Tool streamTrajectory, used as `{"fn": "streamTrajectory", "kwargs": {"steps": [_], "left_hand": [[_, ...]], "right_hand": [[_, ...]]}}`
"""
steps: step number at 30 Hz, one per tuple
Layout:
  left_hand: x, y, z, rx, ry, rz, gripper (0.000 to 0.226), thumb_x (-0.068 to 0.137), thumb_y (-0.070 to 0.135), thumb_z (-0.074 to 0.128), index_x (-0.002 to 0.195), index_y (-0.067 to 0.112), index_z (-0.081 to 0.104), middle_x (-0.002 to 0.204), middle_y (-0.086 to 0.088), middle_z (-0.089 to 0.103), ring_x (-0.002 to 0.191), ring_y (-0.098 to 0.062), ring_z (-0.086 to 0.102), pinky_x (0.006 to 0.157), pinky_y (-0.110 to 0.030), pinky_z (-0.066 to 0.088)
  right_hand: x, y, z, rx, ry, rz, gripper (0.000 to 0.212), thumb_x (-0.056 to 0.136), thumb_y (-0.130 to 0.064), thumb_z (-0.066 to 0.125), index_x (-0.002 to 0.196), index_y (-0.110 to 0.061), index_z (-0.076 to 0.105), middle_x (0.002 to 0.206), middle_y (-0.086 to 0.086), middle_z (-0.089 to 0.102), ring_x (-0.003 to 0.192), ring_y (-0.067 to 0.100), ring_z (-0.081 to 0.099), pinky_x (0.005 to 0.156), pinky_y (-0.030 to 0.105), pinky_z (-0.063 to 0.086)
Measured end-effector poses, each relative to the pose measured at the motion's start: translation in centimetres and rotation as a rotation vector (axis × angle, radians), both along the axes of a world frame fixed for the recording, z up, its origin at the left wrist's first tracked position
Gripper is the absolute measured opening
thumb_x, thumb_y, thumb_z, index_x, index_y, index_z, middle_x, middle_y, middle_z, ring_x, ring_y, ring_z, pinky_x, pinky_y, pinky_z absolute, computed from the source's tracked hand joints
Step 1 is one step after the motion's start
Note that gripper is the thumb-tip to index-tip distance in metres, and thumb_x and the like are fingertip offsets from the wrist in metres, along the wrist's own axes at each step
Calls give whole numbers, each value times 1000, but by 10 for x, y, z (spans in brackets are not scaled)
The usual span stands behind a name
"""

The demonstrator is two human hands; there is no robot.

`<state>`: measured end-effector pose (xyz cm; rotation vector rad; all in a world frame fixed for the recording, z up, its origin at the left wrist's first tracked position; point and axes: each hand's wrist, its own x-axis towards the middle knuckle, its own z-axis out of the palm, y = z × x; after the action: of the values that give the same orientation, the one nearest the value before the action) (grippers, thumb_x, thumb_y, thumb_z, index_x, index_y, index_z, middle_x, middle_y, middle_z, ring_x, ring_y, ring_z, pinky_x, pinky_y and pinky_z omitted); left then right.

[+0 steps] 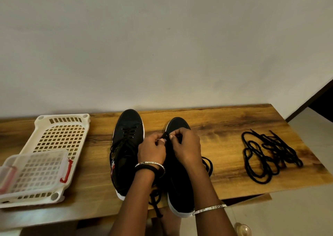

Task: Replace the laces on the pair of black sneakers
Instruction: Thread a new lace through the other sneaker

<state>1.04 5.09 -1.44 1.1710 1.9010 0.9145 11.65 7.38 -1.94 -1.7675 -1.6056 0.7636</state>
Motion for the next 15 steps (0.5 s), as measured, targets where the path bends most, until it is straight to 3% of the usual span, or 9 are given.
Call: {"fn": "streamTrajectory", "kwargs": {"steps": [6, 9, 12, 15], "left_hand": [[1, 0, 3, 37, -53, 59, 27, 102, 25, 48, 100, 17, 73, 84, -4, 70, 78, -18, 64, 66, -28, 46], [3, -1, 0, 65, 23, 67, 26, 103, 23, 47, 103, 15, 72, 87, -4, 71, 72, -13, 62, 58, -19, 42], [6, -2, -1, 73, 96, 71, 22, 99, 15, 55, 111, 20, 72, 99, 0, 74, 86, -14, 68, 69, -20, 48], [8, -1, -1, 80, 110, 89, 22, 97, 15, 57, 110, 22, 73, 94, -1, 75, 84, -17, 69, 75, -28, 54]], "right_hand": [[-3, -2, 1, 46, -100, -23, 9, 96, -19, 64, 98, -19, 73, 98, -6, 69, 93, 10, 62, 82, 31, 53], [-3, -2, 2, 40, -99, -31, 8, 96, -20, 64, 96, -21, 73, 97, -7, 70, 92, 10, 63, 82, 32, 54], [-5, -3, 3, 22, -147, -19, 10, 98, -19, 60, 101, -19, 70, 103, -5, 67, 95, 12, 60, 76, 25, 46], [-6, -3, 4, 9, -229, 0, 12, 100, -17, 55, 106, -16, 66, 111, -1, 62, 99, 15, 57, 76, 24, 40]]}}
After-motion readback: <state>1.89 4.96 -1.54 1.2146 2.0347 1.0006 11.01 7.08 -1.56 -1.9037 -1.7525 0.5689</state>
